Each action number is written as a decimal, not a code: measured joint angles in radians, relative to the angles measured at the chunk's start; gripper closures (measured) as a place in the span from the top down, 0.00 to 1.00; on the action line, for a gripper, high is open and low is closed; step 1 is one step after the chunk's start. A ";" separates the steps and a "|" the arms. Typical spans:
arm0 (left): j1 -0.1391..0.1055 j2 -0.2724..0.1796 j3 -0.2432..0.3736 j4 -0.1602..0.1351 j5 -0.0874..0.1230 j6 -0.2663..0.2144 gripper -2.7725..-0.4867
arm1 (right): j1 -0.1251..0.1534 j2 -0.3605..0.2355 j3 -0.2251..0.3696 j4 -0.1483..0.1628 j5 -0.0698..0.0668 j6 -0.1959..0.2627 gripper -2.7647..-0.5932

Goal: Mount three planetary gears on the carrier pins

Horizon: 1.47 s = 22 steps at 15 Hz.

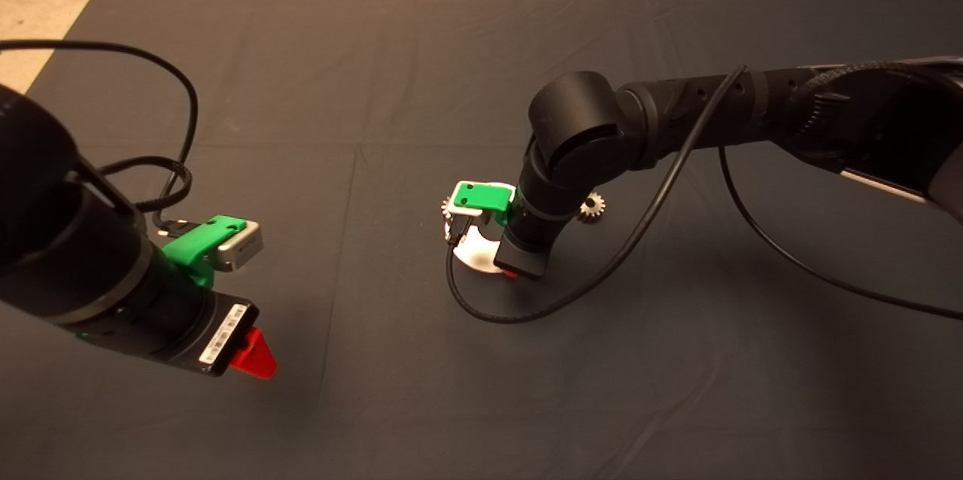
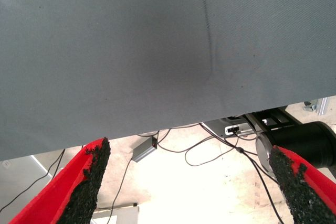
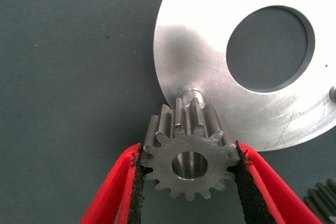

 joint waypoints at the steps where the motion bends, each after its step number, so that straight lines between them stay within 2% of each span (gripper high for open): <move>1: 0.000 0.000 0.000 0.000 0.000 0.000 0.74 | 0.000 -0.002 0.000 -0.001 0.000 0.000 0.22; 9: 0.000 0.000 0.001 0.000 0.000 0.000 0.74 | 0.000 -0.003 0.000 -0.017 0.000 0.001 0.22; 22: 0.000 0.000 0.002 -0.001 0.000 0.000 0.74 | 0.000 0.021 0.000 -0.024 0.000 0.001 0.22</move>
